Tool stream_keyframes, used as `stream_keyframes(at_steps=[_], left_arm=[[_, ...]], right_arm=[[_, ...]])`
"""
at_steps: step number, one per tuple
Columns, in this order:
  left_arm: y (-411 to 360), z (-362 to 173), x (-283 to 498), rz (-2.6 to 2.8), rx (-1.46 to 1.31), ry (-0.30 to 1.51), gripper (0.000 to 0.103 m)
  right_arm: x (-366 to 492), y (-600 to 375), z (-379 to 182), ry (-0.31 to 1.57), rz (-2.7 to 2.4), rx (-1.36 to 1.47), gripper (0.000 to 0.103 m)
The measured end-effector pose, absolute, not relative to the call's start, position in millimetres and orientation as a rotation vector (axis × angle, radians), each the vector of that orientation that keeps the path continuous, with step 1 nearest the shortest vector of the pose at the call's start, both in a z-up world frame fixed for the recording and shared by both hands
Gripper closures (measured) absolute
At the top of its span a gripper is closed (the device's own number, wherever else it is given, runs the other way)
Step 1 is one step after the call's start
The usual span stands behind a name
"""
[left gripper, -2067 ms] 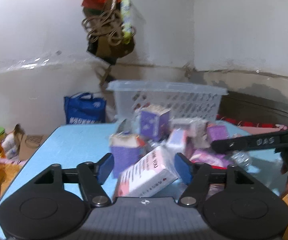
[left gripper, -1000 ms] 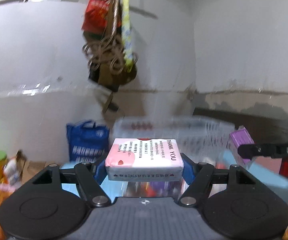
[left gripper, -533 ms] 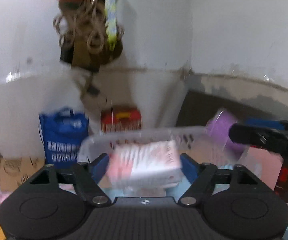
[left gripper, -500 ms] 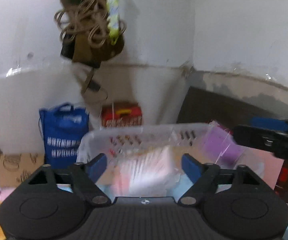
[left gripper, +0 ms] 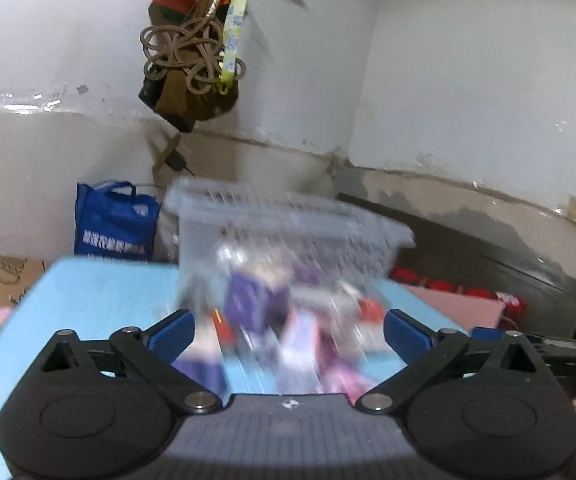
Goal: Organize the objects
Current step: 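Lift both boxes over the clear basket and open both tools, then grasp the red tin with the left tool while the right tool grasps a clear plastic-wrapped item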
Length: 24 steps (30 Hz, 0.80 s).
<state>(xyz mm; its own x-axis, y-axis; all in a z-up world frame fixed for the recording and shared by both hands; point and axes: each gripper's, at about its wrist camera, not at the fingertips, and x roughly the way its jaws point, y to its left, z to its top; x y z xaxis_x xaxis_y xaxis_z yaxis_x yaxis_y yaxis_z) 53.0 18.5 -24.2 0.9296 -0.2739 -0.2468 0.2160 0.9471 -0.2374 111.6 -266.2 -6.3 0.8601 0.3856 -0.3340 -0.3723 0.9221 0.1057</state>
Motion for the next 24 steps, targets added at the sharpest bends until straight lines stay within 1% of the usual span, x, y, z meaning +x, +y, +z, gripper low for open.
stream_keyframes(at_steps=[4, 7, 9, 13, 14, 15, 16, 17, 18, 19, 24], left_arm=[[-1, -43, 25, -0.306, -0.182, 0.283, 0.003], [-17, -53, 25, -0.355, -0.128, 0.312, 0.003], [-21, -58, 33, -0.377, -0.123, 0.333, 0.003], [-21, -64, 44, -0.353, -0.126, 0.354, 0.005], [-21, -65, 44, -0.358, -0.129, 0.359, 0.009], [-22, -66, 44, -0.364, -0.130, 0.360, 0.016], [-23, -68, 42, -0.367, -0.128, 0.361, 0.021], [-24, -68, 43, -0.363, -0.124, 0.363, 0.033], [-23, -69, 42, -0.363, -0.122, 0.359, 0.033], [-22, -68, 40, -0.368, -0.122, 0.351, 0.033], [-13, -67, 29, -0.336, -0.117, 0.324, 0.033]], right_arm=[[96, -269, -20, 0.353, 0.437, 0.062, 0.000], [104, -265, -23, 0.376, 0.434, 0.051, 0.010], [109, -259, -24, 0.389, 0.436, 0.031, 0.012], [111, -252, -28, 0.406, 0.429, -0.013, 0.024], [111, -251, -29, 0.410, 0.435, -0.009, 0.025], [111, -251, -29, 0.409, 0.433, -0.011, 0.025], [110, -248, -29, 0.407, 0.428, -0.029, 0.027], [111, -245, -30, 0.408, 0.424, -0.051, 0.031], [111, -243, -30, 0.408, 0.420, -0.069, 0.035], [111, -242, -31, 0.408, 0.420, -0.074, 0.036], [102, -245, -30, 0.369, 0.434, -0.046, 0.036]])
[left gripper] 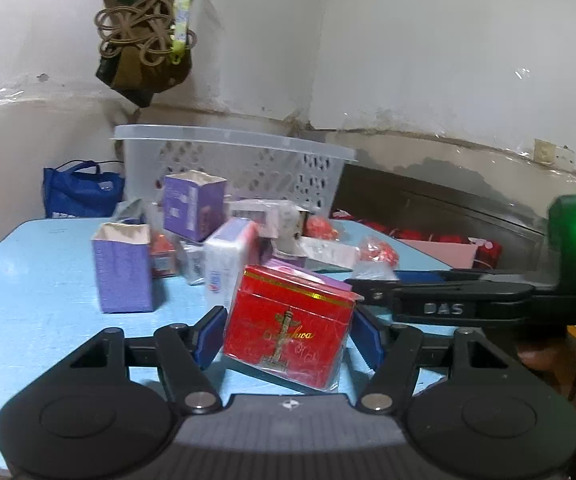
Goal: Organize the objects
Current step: 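Grasp the red tin with the left tool while the right tool grasps a clear plastic-wrapped item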
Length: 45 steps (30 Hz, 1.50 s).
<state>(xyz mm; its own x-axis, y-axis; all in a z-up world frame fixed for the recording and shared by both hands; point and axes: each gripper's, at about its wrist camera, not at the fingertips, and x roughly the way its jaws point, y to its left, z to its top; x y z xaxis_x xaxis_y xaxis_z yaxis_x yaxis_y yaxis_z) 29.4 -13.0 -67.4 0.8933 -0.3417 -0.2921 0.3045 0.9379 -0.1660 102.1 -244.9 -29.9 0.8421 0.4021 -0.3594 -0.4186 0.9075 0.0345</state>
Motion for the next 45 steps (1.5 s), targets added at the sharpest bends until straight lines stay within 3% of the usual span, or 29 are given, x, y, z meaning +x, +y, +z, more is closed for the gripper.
stream_keyframes(at_steps=[11, 38, 45], left_arm=[[14, -60, 26, -0.256, -0.174, 0.292, 0.033], [23, -52, 25, -0.220, -0.191, 0.278, 0.033], [33, -15, 45, -0.228, -0.189, 0.219, 0.033]], right_arm=[[90, -248, -10, 0.279, 0.452, -0.011, 0.036], [93, -257, -9, 0.267, 0.433, 0.006, 0.036], [102, -257, 20, 0.224, 0.476, 0.025, 0.036]])
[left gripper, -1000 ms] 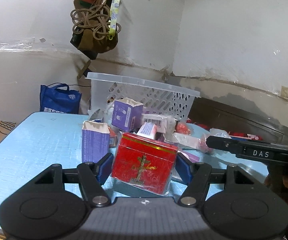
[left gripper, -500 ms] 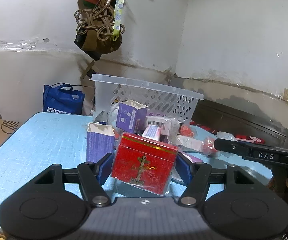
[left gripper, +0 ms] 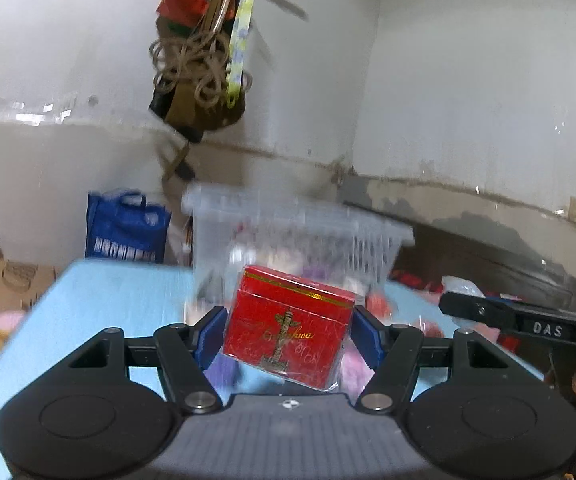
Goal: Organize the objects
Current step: 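Grasp the red tin with the left tool while the right tool grasps a clear plastic-wrapped item, then carry the red tin and wrapped item over the basket and open both tools, then grasp the blue paper carton with the left tool while the right tool grasps a red-wrapped candy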
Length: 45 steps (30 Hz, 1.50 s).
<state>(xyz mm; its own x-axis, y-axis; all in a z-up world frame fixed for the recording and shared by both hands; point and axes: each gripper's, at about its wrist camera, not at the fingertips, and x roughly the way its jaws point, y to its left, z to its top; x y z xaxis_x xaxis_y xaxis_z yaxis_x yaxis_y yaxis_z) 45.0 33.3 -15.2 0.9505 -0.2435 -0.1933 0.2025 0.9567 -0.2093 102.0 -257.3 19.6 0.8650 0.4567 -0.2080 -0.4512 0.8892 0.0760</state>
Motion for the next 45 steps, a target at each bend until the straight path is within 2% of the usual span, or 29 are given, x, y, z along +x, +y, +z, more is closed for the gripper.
stream_keyframes(at_steps=[5, 10, 17, 18, 19, 20, 21, 24, 28, 32, 35, 39, 40, 42, 43, 45], left_arm=[[38, 39, 100, -0.257, -0.184, 0.197, 0.033], [36, 84, 173, -0.266, -0.220, 0.227, 0.033], [16, 82, 231, -0.187, -0.198, 0.301, 0.033], [15, 79, 238, -0.188, -0.210, 0.308, 0.030], [16, 78, 242, -0.186, -0.215, 0.318, 0.026], [15, 75, 248, -0.178, -0.216, 0.339, 0.010], [15, 72, 252, -0.161, -0.219, 0.353, 0.002], [20, 66, 242, -0.136, -0.207, 0.359, 0.002], [44, 55, 182, -0.181, -0.260, 0.257, 0.000], [61, 32, 127, -0.126, -0.201, 0.283, 0.000], [73, 3, 95, -0.072, -0.237, 0.327, 0.010], [74, -31, 76, -0.025, -0.239, 0.391, 0.015], [70, -37, 76, -0.030, -0.226, 0.404, 0.015], [63, -42, 81, -0.052, -0.190, 0.434, 0.024], [60, -42, 82, -0.064, -0.179, 0.441, 0.024], [54, -41, 84, -0.085, -0.144, 0.438, 0.024]], right_arm=[[135, -244, 69, 0.138, 0.464, -0.019, 0.036], [200, -228, 102, 0.151, 0.514, -0.028, 0.036], [244, -208, 103, 0.178, 0.515, -0.065, 0.035], [247, -207, 101, 0.179, 0.510, -0.072, 0.034], [249, -206, 100, 0.181, 0.503, -0.076, 0.021], [251, -207, 98, 0.193, 0.502, -0.075, 0.002], [252, -208, 97, 0.200, 0.491, -0.076, 0.000], [243, -220, 96, 0.184, 0.459, -0.061, 0.000], [206, -253, 80, 0.205, 0.451, 0.026, 0.000], [172, -283, 41, 0.327, 0.422, 0.073, 0.000], [154, -293, 12, 0.389, 0.413, 0.071, 0.000], [142, -290, -8, 0.417, 0.355, 0.008, 0.001], [143, -287, -8, 0.423, 0.366, -0.003, 0.007], [142, -283, -4, 0.405, 0.348, -0.038, 0.014], [143, -280, -1, 0.406, 0.354, -0.056, 0.020], [152, -275, 2, 0.445, 0.369, -0.075, 0.021]])
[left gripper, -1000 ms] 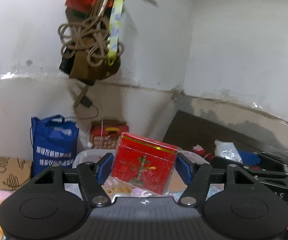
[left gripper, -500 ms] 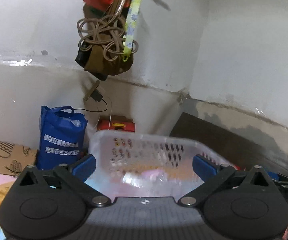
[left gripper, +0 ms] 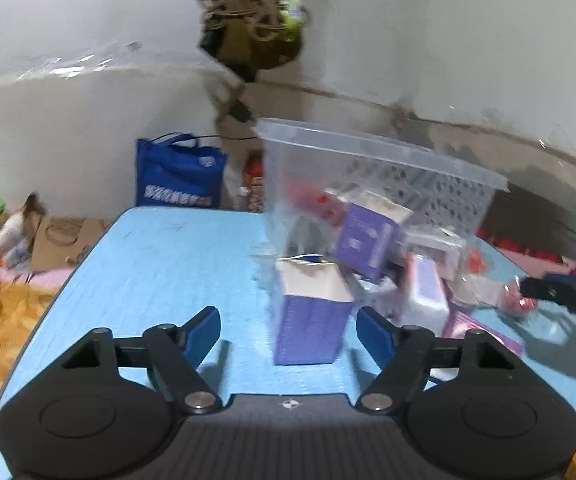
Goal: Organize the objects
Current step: 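Grasp the blue paper carton with the left tool while the right tool grasps a red-wrapped candy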
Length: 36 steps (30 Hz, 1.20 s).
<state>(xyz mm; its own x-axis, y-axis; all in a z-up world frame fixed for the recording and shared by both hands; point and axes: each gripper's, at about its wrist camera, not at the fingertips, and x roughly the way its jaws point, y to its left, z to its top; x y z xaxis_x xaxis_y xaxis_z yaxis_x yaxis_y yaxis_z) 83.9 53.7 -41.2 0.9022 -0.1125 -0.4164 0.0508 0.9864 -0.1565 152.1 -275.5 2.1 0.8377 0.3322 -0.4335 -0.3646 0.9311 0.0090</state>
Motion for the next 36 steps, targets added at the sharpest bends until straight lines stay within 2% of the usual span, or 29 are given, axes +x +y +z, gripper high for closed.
stream_keyframes(at_steps=[2, 4, 6, 7, 9, 10, 12, 13, 28, 36], left_arm=[[50, -42, 88, -0.082, -0.117, 0.447, 0.024], [50, -41, 93, -0.086, -0.116, 0.454, 0.024], [48, -42, 98, -0.087, -0.106, 0.464, 0.025], [47, -42, 99, -0.088, -0.093, 0.464, 0.027], [45, -42, 101, -0.083, -0.081, 0.468, 0.042], [44, -42, 101, -0.086, -0.076, 0.477, 0.045], [44, -44, 103, -0.099, -0.083, 0.493, 0.057], [44, -45, 104, -0.101, -0.083, 0.499, 0.057], [37, -50, 84, -0.058, -0.066, 0.364, 0.060], [42, -51, 81, -0.081, -0.092, 0.335, 0.060]], right_arm=[[160, -276, -1, 0.482, 0.382, -0.059, 0.022], [162, -279, -5, 0.505, 0.405, -0.034, 0.030], [159, -283, -5, 0.486, 0.398, -0.026, 0.031], [159, -284, -6, 0.491, 0.402, -0.027, 0.035], [162, -282, -7, 0.509, 0.409, -0.027, 0.040], [164, -282, -7, 0.517, 0.411, -0.027, 0.042], [167, -281, -8, 0.541, 0.416, -0.027, 0.051], [169, -280, -9, 0.554, 0.416, -0.025, 0.056], [153, -308, -8, 0.397, 0.418, 0.146, 0.056], [150, -300, -7, 0.366, 0.399, 0.095, 0.056]])
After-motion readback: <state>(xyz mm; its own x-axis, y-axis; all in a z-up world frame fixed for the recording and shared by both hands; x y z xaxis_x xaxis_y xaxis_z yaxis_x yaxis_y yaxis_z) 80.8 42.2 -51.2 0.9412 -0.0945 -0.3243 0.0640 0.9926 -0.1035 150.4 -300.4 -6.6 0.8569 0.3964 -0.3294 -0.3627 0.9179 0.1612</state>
